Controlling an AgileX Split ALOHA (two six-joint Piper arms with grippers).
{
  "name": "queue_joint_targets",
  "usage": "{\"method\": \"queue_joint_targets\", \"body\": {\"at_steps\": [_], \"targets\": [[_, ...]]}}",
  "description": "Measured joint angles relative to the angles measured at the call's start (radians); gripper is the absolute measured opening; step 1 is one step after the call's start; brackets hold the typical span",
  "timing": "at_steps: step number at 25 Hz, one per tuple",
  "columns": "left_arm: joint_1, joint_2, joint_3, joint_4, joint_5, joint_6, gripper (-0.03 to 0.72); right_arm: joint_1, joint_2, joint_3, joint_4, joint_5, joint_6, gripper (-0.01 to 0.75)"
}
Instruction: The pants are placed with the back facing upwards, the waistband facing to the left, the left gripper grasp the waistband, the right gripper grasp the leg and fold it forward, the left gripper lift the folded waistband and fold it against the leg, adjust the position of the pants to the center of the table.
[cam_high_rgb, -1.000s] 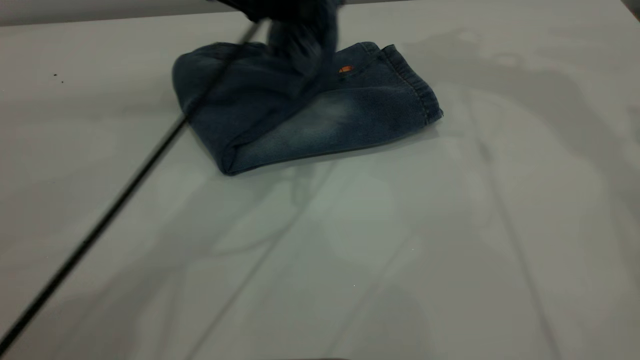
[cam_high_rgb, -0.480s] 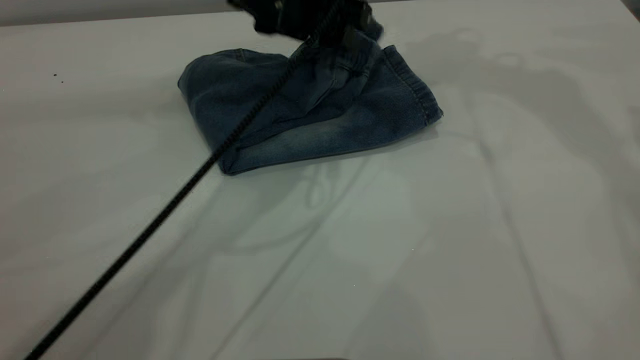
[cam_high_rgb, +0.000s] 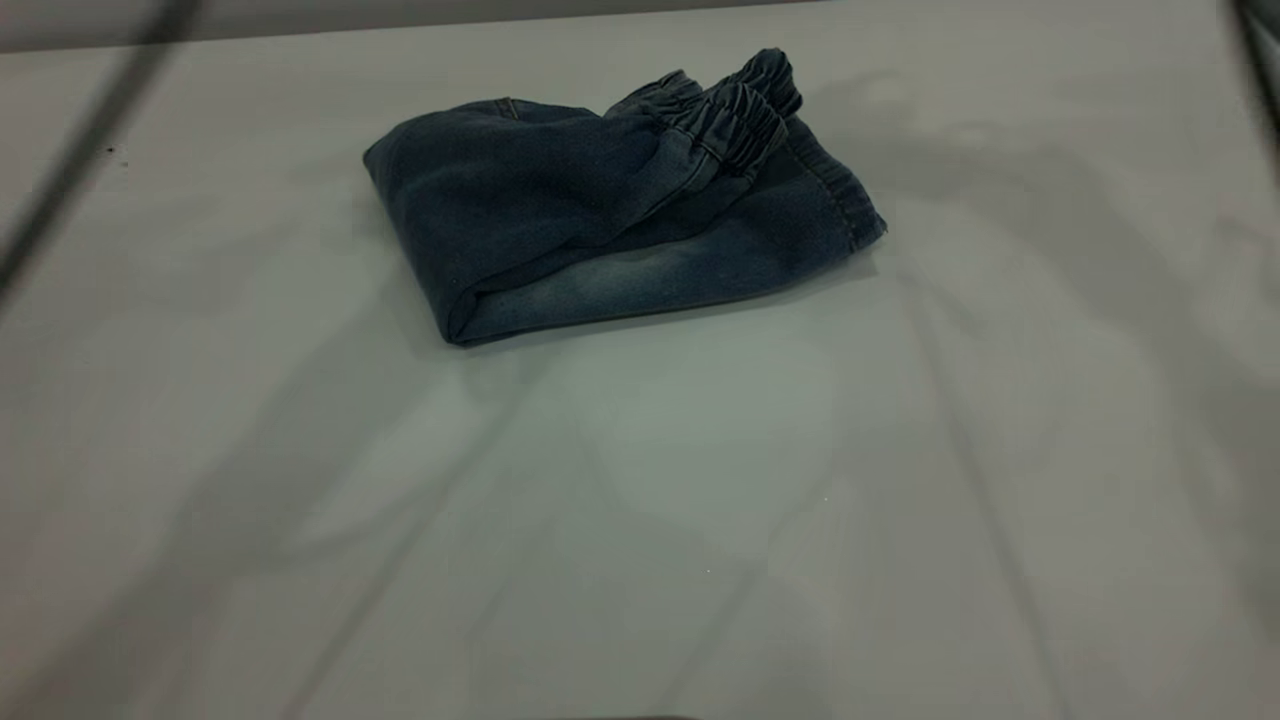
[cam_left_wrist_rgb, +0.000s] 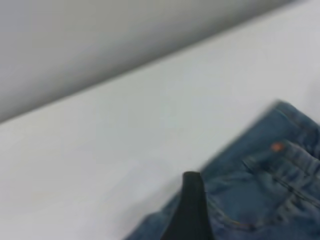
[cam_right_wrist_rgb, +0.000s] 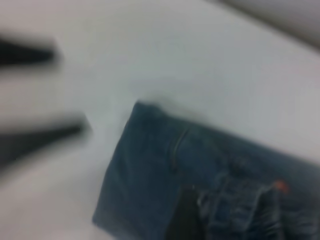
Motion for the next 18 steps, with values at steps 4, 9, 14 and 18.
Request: {"method": "queue_joint_targets", "body": {"at_steps": [4, 9, 14, 18], "targets": [[0.018, -0.105, 0.0, 0.0, 0.014, -0.011, 0.571, 0.15, 0.082, 0.0, -0.263, -0.013, 0.141, 0.51], [0.016, -0.167, 0.0, 0.0, 0.017, -0.034, 0.571, 0.298, 0.179, 0.0, -0.54, -0.055, 0.35, 0.507], [0.013, -0.168, 0.0, 0.0, 0.05, -0.065, 0.571, 0.349, 0.273, 0.0, -0.621, -0.071, 0.443, 0.507], [0.013, -0.168, 0.0, 0.0, 0.079, -0.069, 0.571, 0.35, 0.345, 0.0, -0.6, -0.06, 0.473, 0.507]]}}
